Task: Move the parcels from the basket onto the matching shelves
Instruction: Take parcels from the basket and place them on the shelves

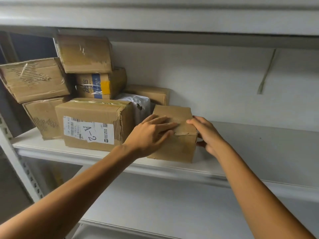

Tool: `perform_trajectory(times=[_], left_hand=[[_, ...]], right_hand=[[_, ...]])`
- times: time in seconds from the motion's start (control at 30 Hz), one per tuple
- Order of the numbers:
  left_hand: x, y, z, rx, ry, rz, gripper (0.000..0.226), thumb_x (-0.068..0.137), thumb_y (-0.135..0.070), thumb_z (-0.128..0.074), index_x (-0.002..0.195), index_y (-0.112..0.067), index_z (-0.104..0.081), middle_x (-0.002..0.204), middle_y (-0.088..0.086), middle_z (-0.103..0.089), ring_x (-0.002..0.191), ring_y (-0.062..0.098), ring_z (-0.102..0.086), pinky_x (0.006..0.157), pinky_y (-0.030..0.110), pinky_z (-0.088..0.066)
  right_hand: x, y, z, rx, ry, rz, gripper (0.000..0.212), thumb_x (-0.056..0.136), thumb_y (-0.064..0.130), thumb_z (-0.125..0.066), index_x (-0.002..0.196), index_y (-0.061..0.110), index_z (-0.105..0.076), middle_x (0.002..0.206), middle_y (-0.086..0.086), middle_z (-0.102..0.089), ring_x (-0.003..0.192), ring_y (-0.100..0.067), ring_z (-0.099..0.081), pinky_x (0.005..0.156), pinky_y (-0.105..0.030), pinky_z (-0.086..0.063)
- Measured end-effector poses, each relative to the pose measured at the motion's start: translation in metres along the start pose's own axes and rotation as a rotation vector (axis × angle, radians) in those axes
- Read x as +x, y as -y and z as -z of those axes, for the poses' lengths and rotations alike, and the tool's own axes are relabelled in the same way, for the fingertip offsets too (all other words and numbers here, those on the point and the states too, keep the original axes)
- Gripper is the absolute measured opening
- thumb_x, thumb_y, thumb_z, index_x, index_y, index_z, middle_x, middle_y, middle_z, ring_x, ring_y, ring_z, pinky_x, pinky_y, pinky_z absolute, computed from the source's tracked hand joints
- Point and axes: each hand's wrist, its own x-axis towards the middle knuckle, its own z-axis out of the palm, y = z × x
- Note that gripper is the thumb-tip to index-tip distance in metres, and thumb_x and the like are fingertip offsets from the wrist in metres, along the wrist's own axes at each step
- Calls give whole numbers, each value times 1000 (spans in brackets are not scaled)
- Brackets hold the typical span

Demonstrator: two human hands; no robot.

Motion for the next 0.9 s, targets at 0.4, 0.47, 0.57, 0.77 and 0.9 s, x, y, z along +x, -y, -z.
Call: perform_trajectory(times=[0.4,0.47,0.57,0.77,0.9], left_hand=[[3,-14,-3,-694,69,372,40,92,-31,-57,130,-17,-56,126,-3,-54,112,1,-52,94,14,-42],[1,-17,-1,-743,53,378,40,93,-23,-59,130,-12,-53,117,-2,-57,100,-8,-56,84,9,-45],[-4,-20,-3,-678,20,362,47,85,-35,-59,127,-14,-57,116,2,-57,105,-2,-54,90,16,-46],[-19,-28,-6,-820,-89,403,67,76,-39,-68,138,-26,-45,132,-12,-51,116,-6,-51,94,21,-49],[-24,-24,-4,-1044,-13,551,89,65,-39,-77,143,-22,-38,136,-3,-54,120,17,-56,96,30,-48]], right_hand=[[-1,-8,29,64,120,-7,28,82,39,-68,110,34,-64,85,2,-72,61,-13,-68,51,-30,-52],[-3,-9,29,75,127,18,31,84,38,-68,114,33,-62,83,4,-73,60,-11,-69,50,-29,-52],[-9,-13,30,77,122,86,37,86,37,-67,121,30,-58,89,4,-72,65,-9,-70,49,-28,-52],[-27,-14,35,98,159,235,50,90,31,-65,136,31,-46,116,-2,-66,97,-13,-68,60,-27,-55],[-36,-17,34,124,183,326,59,87,32,-67,140,34,-40,129,3,-60,105,-10,-65,67,-23,-56]])
